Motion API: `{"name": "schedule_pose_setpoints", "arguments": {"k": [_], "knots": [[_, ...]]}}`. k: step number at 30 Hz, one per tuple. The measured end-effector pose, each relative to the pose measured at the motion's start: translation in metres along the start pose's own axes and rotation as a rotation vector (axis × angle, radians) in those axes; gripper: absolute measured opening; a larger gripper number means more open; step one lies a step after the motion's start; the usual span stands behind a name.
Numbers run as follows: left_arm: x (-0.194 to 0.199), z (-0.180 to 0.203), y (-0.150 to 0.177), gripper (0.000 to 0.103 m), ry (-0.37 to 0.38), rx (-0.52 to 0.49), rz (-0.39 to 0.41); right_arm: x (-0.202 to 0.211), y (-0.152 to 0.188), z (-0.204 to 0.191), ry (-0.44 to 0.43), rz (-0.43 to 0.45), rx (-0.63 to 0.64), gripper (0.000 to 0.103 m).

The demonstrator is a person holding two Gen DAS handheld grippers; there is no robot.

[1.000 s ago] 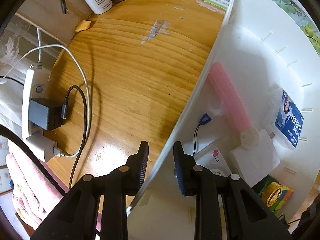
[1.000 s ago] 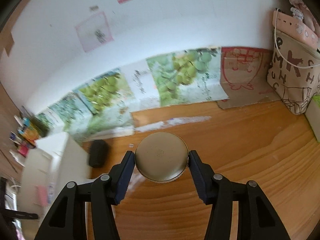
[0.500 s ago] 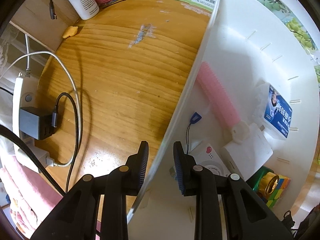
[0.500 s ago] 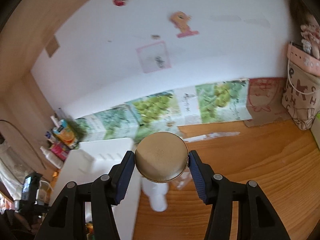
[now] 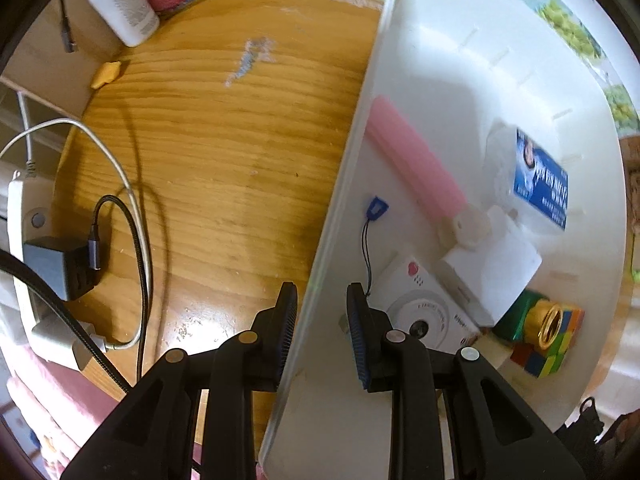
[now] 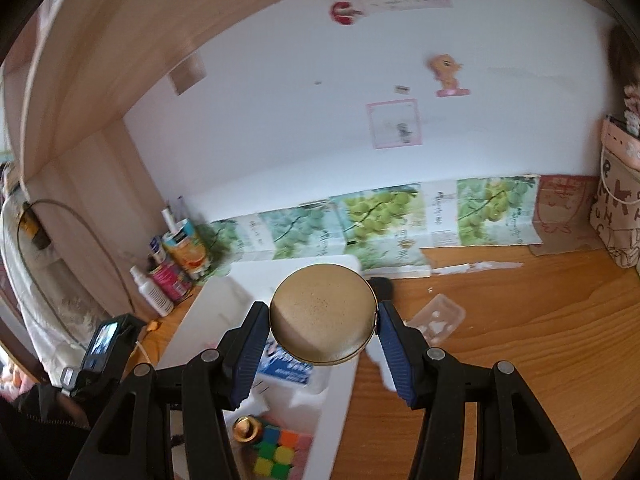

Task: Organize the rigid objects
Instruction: 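Carry the beige compact into the tray beside the gold bottle and release, then move the right gripper to the clear plastic box and grasp it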

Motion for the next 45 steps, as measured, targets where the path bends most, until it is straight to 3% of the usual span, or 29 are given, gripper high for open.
{"name": "schedule_pose_setpoints", "arguments": {"k": [13, 16, 19, 28, 36, 45], "knots": [[-0.012, -0.002, 0.000, 0.027, 0.006, -0.157, -0.038, -0.008, 0.034, -0.061, 0.018, -0.077, 0.027, 0.056], [-0.014, -0.004, 0.000, 0.024, 0.006, -0.190, -0.036, -0.012, 0.046, -0.072, 0.027, -0.103, 0.019, 0.057], [-0.015, -0.005, 0.001, 0.020, 0.023, -0.221, -0.036, -0.011, 0.055, -0.079, 0.044, -0.103, 0.004, 0.073], [-0.019, -0.009, 0.007, 0.006, 0.077, -0.267, -0.028, -0.004, 0.076, -0.088, 0.100, -0.140, -0.024, 0.073], [-0.010, -0.008, 0.022, 0.005, 0.078, -0.234, -0.007, 0.005, 0.079, -0.075, 0.133, -0.146, -0.020, 0.073], [-0.003, -0.011, 0.040, 0.006, 0.040, -0.083, 0.034, 0.014, 0.063, -0.037, 0.131, -0.137, 0.039, 0.080]]}}
Point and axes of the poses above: each gripper's, at about its wrist camera, not at the fingertips, and x roughly against the way its jaws point, z to its right, y to its underside, the point moved 5 cm from there along -x, roughly the way its jaws point, and after that the axes turned 2 degrees about x, right-handed, at the moved point
